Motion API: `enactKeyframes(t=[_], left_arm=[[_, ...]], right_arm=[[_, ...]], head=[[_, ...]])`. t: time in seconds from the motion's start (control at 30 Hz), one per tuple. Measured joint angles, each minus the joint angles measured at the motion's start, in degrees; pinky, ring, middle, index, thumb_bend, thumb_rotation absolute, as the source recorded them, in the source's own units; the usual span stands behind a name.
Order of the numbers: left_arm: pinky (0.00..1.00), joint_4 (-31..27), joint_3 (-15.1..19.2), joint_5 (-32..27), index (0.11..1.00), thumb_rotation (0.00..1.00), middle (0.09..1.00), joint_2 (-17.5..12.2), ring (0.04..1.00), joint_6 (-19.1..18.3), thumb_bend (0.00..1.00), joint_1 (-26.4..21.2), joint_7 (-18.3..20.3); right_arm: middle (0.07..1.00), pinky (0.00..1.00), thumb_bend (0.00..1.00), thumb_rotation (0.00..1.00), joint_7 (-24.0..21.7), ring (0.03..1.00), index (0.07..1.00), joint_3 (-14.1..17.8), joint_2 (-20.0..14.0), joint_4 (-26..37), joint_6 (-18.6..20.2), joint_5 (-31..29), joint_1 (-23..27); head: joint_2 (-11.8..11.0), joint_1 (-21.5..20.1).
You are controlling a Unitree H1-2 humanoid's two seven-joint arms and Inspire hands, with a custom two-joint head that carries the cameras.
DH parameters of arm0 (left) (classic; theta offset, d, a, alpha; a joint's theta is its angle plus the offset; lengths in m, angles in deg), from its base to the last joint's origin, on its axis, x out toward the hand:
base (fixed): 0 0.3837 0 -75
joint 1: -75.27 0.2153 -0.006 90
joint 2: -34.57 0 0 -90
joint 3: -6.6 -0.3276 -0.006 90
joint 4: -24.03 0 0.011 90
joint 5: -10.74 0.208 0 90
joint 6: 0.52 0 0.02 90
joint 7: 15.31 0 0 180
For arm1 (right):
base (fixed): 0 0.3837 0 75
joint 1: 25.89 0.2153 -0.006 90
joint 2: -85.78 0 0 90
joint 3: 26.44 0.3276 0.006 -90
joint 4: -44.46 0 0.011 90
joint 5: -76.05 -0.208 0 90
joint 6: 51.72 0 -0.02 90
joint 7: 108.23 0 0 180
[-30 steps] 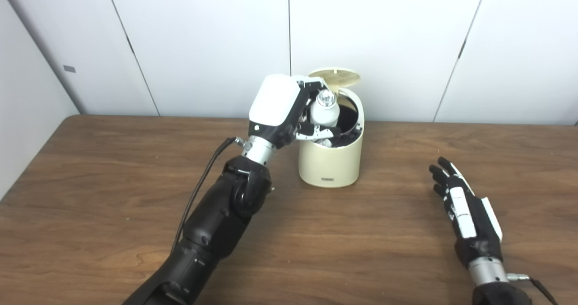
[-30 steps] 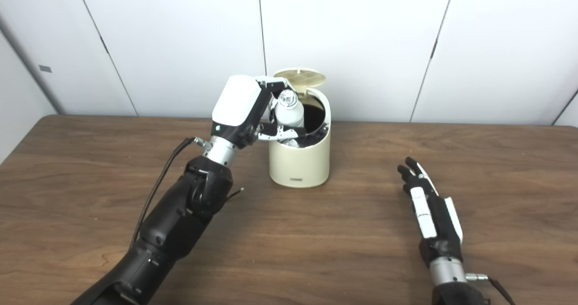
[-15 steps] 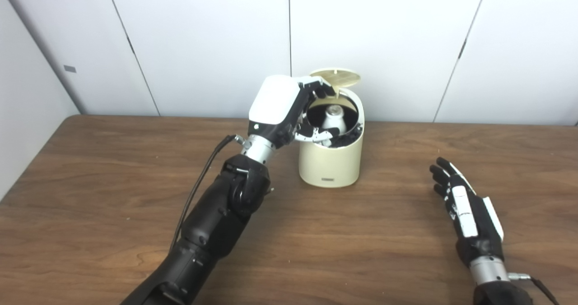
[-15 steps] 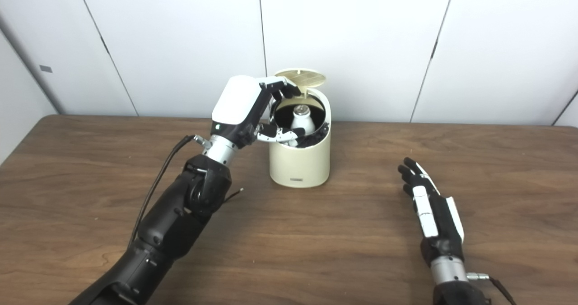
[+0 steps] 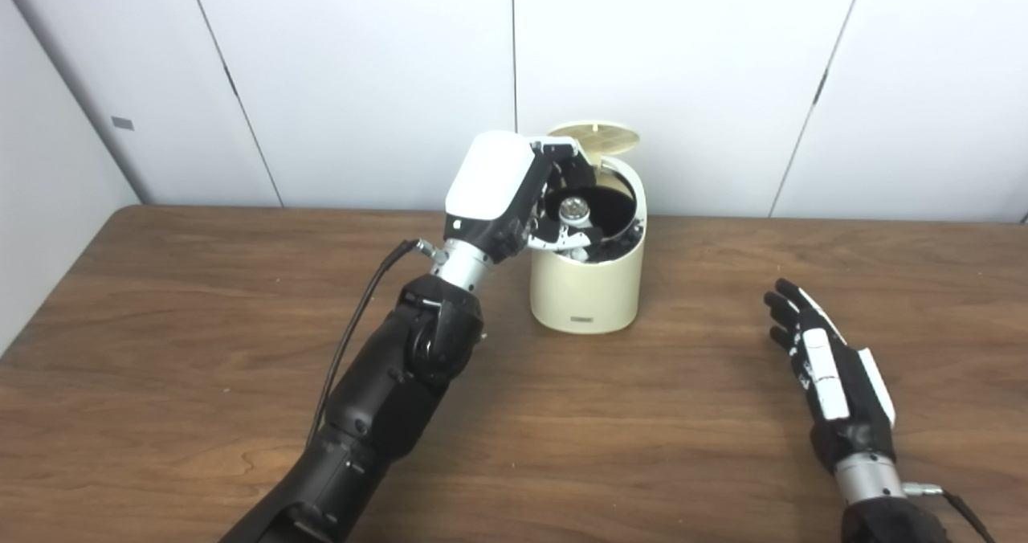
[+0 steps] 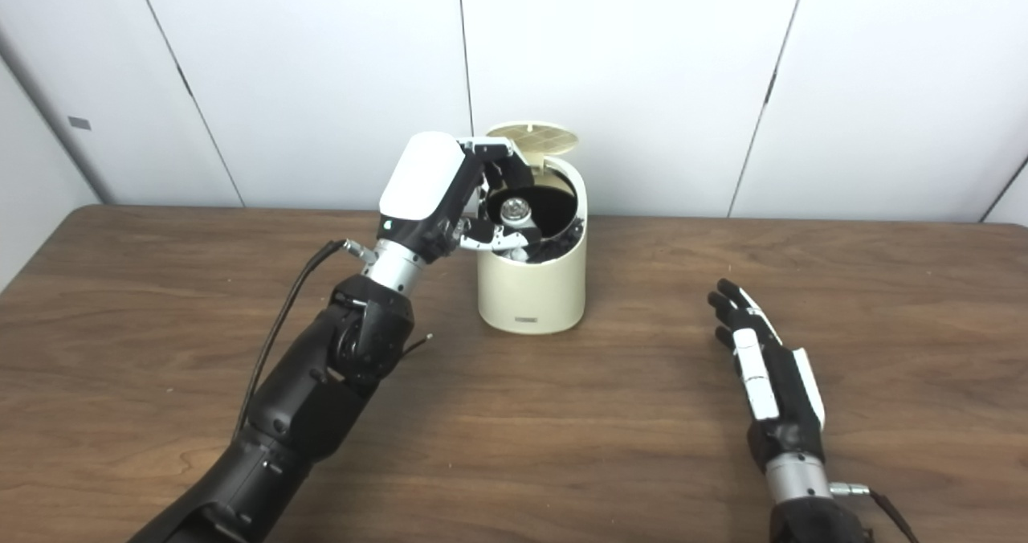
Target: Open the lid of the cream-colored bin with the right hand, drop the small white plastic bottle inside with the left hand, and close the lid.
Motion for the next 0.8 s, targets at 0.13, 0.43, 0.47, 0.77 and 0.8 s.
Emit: enactKeyframes(t=[0.13,0.43,0.47,0.77,0.8], left_arm=[[0.34,0.40,1.24,-1.34,0.486,0.03,0.465,0.31,0.381,1.98,0.53,0.71,-2.31],[0.36,-2.48,5.35,-5.36,0.501,0.00,0.443,0.14,0.403,7.83,0.53,3.21,-5.27],[0.36,-3.63,6.18,-5.91,0.501,0.00,0.440,0.05,0.397,7.86,0.53,3.86,-5.35],[0.32,-15.11,11.65,-12.16,0.498,0.00,0.448,-1.69,0.381,6.31,0.53,9.84,-0.76],[0.32,-16.52,12.23,-13.89,0.495,0.00,0.455,-1.75,0.387,5.10,0.53,10.57,0.58]], right_arm=[[0.880,0.94,0.53,0.90,-0.01,0.932,0.900,0.00,0.00,0.00,0.12,0.00,0.04],[0.880,0.94,0.53,0.91,-0.02,0.934,0.920,-0.02,0.00,-0.31,-0.05,-0.03,0.21],[0.883,0.94,0.53,0.92,-0.02,0.936,0.922,-0.02,-0.01,-0.37,-0.13,0.00,0.21],[0.889,0.93,0.53,0.91,-0.08,0.937,0.917,0.07,-0.05,-0.48,-0.13,-0.13,0.28],[0.889,0.93,0.53,0.91,-0.10,0.936,0.917,0.08,-0.06,-0.51,-0.13,-0.17,0.31]], head=[[-0.09,0.00],[-0.26,0.00],[-0.26,0.00],[-0.44,0.00],[-0.35,0.09]])
